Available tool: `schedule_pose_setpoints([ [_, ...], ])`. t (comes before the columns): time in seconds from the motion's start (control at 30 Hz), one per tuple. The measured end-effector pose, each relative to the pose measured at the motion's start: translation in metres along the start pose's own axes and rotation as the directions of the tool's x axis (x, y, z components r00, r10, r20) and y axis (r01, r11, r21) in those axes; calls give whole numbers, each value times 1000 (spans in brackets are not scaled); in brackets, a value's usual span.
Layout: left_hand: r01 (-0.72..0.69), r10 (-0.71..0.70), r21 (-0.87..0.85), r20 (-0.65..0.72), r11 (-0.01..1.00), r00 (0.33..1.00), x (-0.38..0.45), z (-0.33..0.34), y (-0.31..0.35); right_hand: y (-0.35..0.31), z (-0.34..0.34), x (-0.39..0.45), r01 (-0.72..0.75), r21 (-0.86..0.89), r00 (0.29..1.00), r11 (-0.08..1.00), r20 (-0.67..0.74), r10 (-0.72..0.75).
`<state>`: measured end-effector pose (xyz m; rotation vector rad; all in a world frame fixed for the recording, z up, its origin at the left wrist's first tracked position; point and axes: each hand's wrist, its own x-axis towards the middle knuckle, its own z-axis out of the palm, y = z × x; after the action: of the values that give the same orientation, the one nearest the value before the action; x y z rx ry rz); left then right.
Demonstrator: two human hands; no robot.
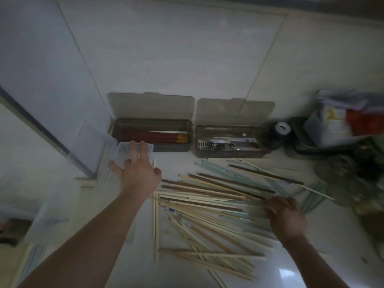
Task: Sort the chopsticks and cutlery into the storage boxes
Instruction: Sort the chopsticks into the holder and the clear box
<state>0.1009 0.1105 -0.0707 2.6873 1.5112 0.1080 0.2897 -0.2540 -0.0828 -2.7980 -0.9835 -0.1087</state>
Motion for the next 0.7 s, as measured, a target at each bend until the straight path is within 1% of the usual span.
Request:
schedule_pose_setpoints([
  [0.17, -2, 2, 14, 1, 1000, 1000, 1, 1, -2, 3, 5, 5, -108, 23, 994, 994, 35, 107],
  [0.27, -7, 7, 20, 6, 1000, 1000, 1, 1, -2, 6, 5, 5, -83, -1, 996, 997, 28, 83],
  [0.37, -7, 7, 10, 1, 1000, 1000, 1, 1, -3, 11, 4, 4, -41, -39, 999, 998, -19, 40],
  [0.47, -5, 5, 4, -4, 1000, 1000, 1, 1, -3, 12, -1, 3, -61, -38, 996, 997, -60, 59],
  [0.57, -3, 3, 7, -7, 1000, 1000, 1, 0, -3, -5, -10, 16, -19, 46, 997, 999, -72, 22],
  [0.7, 5, -5, 27, -6, 1000, 1000, 0, -3, -3, -57, -20, 55, 109, 288, 986, 951, -150, -68],
])
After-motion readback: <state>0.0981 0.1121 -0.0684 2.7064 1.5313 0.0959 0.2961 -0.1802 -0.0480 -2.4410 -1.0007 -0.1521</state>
